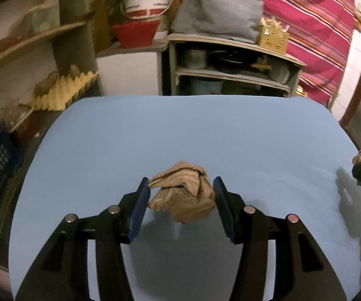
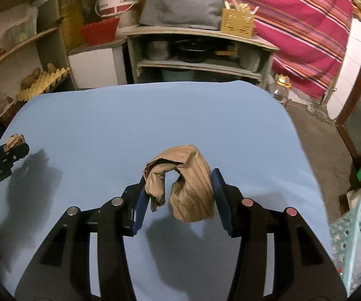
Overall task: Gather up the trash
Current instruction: 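Grasp a crumpled brown paper with the left tool while the right tool grasps another, then carry both crumpled brown papers in the left and right tools to the basket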
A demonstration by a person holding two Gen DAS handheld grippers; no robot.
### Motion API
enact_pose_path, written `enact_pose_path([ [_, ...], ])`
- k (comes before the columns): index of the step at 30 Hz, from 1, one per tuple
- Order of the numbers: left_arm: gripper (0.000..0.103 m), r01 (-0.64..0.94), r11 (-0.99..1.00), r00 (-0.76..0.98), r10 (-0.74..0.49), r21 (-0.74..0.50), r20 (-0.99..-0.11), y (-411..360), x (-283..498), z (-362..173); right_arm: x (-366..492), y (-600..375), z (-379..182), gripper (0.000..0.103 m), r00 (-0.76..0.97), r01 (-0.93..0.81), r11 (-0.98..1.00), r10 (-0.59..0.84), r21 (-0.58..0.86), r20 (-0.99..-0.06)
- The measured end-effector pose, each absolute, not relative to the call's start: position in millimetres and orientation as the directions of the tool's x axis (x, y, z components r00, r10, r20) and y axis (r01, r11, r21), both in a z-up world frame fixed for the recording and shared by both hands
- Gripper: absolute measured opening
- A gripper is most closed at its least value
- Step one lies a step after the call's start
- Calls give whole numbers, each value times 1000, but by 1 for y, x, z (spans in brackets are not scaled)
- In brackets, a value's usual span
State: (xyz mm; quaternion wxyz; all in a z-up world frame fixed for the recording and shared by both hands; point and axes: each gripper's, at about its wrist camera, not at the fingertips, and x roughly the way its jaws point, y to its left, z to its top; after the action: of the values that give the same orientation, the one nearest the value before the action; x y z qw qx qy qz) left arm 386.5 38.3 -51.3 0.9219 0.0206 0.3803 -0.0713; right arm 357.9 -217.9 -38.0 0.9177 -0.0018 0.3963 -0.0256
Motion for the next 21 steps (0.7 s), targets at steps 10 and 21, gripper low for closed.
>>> enact_pose_path([
  [10,51,213,977,762,-161,8,-628,-14,327,-25,278,-285,-28,48,724,123,992,-78,17,-686],
  [21,51,270,962,800,-206,32,-563,-91,277,5,237,-372,-9,48,753,234,967,-114,101,-647],
])
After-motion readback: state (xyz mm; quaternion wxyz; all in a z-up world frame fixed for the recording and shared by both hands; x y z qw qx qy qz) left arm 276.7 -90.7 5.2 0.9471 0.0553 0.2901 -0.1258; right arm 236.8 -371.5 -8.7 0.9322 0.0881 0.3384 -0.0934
